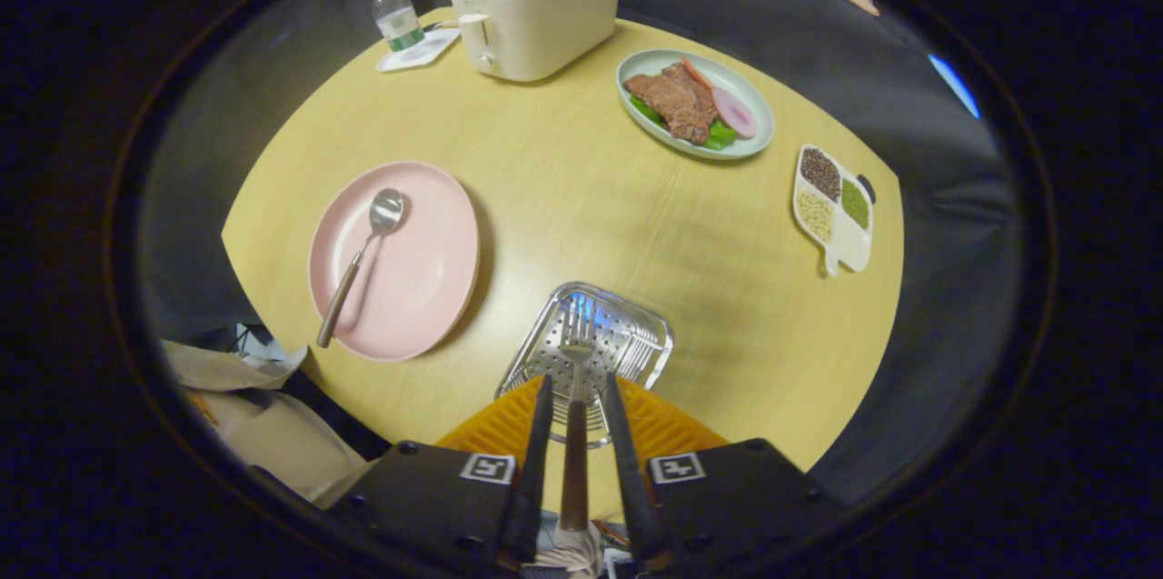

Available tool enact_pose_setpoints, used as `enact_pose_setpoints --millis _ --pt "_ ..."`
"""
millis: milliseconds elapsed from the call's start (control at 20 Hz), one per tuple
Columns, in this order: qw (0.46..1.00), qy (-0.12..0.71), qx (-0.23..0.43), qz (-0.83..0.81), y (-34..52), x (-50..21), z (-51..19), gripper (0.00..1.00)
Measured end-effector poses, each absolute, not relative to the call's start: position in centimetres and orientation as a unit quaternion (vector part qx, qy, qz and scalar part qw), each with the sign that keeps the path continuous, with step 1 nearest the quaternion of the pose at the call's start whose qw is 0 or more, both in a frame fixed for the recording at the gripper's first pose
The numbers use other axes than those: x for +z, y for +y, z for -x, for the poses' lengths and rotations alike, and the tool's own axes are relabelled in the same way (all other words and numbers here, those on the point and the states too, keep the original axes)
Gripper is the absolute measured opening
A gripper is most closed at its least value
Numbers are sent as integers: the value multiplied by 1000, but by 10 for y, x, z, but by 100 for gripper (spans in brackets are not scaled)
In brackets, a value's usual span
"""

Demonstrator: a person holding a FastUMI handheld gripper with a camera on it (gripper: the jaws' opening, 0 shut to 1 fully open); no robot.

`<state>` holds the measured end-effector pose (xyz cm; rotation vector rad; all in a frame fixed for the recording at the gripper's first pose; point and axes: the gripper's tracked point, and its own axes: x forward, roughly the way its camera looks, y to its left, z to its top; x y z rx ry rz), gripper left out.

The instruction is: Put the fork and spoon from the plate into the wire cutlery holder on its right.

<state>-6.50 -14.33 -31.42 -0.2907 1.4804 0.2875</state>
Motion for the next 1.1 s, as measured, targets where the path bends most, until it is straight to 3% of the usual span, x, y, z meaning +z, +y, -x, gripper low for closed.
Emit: enact_pose_setpoints --millis 300,650,1100 --pt "820 554 114 89 -105 -282 43 100" --pt "890 445 84 47 -46 -259 51 99" --pt "914 399 53 50 15 -287 68 99"
